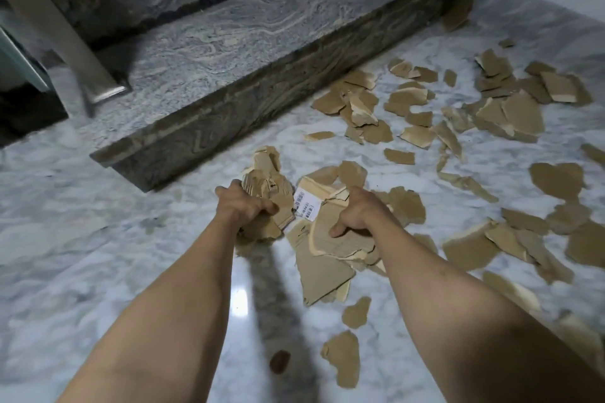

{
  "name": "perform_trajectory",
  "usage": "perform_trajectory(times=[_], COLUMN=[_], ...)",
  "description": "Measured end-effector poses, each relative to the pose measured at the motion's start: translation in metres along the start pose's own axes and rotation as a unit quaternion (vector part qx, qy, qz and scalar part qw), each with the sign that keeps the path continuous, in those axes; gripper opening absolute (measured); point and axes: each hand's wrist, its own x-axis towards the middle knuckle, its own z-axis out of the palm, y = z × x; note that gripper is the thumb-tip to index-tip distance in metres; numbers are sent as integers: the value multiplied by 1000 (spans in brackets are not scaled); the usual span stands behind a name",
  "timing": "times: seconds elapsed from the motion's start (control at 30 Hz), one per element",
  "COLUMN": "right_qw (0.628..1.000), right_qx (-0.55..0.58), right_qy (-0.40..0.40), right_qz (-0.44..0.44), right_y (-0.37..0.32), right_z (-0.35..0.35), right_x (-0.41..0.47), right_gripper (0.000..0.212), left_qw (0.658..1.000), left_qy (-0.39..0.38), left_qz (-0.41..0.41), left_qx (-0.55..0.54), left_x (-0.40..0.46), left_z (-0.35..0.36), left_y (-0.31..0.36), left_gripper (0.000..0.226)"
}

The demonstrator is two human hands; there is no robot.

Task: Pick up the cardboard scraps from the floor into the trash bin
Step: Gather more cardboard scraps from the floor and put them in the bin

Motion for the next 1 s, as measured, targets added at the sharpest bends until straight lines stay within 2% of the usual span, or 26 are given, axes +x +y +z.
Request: perform_trajectory(times=[0.17, 0.27, 0.37, 0.43, 0.5, 0.6, 0.7, 0.73, 0.77, 0.83, 0.93, 1.0], right_qw=[991, 968, 944, 935, 937, 967, 986, 989, 991, 992, 991, 989], right_qx=[130, 243, 320, 352, 350, 255, 169, 148, 123, 90, 92, 118], right_qy=[22, 54, 74, 37, 8, -5, -7, 11, 34, 56, 56, 66], right_qz=[-5, -20, -24, -24, -15, -3, 13, 21, 34, 65, 75, 65], right_y=[13, 21, 23, 18, 8, -6, -15, -19, -23, -30, -38, -39], right_z=[-29, -37, -31, -21, -6, 33, 74, 82, 87, 93, 97, 99], right_x=[-15, -26, -41, -56, -66, -75, -79, -81, -82, -85, -83, -81], right_gripper=[81, 67, 68, 54, 47, 76, 119, 127, 127, 115, 108, 111], left_qw=[998, 997, 992, 989, 986, 981, 974, 971, 969, 962, 948, 933], left_qy=[-22, -37, -55, -100, -141, -172, -154, -141, -130, -124, -84, -50], left_qz=[52, 52, 34, 20, -5, -85, -166, -191, -209, -239, -265, -301], left_qx=[20, -51, -109, -107, -91, -32, 1, 4, 6, 38, 158, 191], left_x=[-10, -14, -30, -54, -83, -130, -168, -177, -186, -203, -223, -233], left_z=[-6, -18, -39, -60, -79, -93, -96, -95, -93, -84, -67, -59], left_y=[4, -11, -34, -54, -82, -137, -190, -206, -221, -245, -264, -270], left_gripper=[80, 80, 67, 61, 72, 67, 52, 49, 50, 65, 97, 106])
